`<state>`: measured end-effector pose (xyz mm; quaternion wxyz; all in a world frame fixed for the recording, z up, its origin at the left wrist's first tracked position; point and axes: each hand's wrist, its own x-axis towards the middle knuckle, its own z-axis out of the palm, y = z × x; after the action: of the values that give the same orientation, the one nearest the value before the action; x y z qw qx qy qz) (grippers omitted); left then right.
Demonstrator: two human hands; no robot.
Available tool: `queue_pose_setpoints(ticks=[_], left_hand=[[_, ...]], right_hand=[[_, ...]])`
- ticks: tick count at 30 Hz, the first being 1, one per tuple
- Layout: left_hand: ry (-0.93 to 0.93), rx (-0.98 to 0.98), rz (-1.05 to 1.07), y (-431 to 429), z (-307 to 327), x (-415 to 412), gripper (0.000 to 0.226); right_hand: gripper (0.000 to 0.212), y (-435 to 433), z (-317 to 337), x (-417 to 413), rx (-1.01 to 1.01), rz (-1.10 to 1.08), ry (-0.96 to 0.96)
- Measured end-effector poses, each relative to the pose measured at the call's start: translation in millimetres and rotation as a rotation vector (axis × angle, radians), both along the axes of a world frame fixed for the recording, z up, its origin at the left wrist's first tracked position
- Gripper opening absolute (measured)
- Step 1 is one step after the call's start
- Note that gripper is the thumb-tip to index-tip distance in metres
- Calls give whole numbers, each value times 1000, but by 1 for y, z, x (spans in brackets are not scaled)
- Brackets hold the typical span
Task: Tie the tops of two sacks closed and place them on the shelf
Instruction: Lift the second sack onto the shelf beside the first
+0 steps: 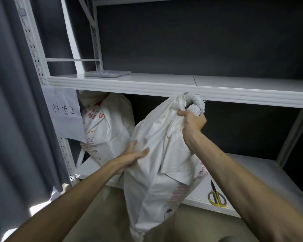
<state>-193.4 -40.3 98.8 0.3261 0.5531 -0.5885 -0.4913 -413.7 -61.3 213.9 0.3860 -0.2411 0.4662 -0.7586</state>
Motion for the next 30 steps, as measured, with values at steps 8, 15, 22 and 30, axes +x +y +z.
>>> queue_pose_setpoints(ticks=[8, 15, 22, 30], left_hand=[[-185, -250, 72, -41, -52, -31, 143], [-217, -295, 267, -69, -94, -46, 86], [-225, -173, 316, -96, -109, -36, 94], [-197, -39, 257, -87, -97, -38, 95]], right_hand=[[71, -60, -44, 19, 14, 11, -48], [74, -128, -82, 29, 106, 147, -63], [77, -128, -97, -8, 254, 126, 902], [84, -76, -117, -56, 560, -33, 1332]])
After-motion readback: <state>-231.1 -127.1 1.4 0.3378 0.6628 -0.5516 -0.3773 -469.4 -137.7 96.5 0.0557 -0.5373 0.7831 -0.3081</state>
